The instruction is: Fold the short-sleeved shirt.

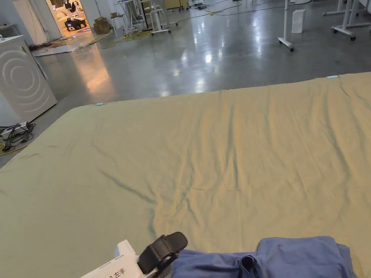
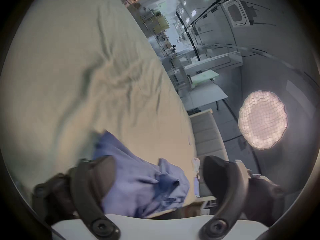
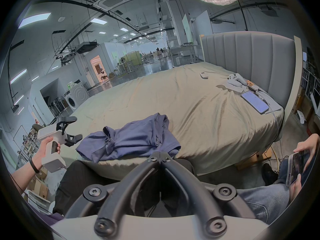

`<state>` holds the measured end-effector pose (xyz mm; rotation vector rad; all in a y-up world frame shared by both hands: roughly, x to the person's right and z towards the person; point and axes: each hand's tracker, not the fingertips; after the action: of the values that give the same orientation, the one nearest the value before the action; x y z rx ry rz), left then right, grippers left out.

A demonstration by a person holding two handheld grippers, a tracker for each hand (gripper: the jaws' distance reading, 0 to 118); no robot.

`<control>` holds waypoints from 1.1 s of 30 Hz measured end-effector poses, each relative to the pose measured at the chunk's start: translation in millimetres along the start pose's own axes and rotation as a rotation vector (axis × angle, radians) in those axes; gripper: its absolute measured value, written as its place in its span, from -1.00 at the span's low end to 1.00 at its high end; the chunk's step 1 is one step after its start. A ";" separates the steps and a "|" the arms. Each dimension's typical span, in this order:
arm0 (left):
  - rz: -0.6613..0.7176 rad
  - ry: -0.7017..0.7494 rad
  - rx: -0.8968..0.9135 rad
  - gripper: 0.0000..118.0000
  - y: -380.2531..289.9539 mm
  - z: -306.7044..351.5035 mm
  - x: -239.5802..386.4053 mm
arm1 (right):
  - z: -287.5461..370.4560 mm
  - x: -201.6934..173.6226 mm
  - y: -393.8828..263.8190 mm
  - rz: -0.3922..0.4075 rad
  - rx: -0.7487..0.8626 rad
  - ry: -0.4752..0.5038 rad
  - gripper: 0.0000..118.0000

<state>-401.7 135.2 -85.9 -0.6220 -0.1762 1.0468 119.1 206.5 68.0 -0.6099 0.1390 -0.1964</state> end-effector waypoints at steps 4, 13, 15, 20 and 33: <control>0.052 0.044 -0.127 0.85 11.3 -10.8 -34.1 | 2.3 -4.9 1.6 0.012 0.009 0.019 -1.00; 0.199 -0.007 -0.190 -0.69 -26.7 -44.7 -42.6 | 16.2 -1.2 -2.2 0.018 0.006 -0.021 -1.00; 0.235 -0.035 -0.169 -0.69 -27.5 -41.5 -43.5 | 18.2 1.1 -2.4 0.012 0.003 -0.031 -1.00; 0.233 -0.031 -0.086 -0.70 -8.0 -18.4 -43.6 | 17.7 4.1 -1.8 -0.006 -0.003 -0.045 -1.00; -0.028 0.155 0.068 -0.71 56.5 45.0 -3.0 | -1.5 -6.3 -1.8 0.008 -0.010 0.034 -1.00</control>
<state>-464.8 170.1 -80.2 -0.6342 -0.0133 0.9695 112.5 205.7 68.2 -0.6158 0.1752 -0.1988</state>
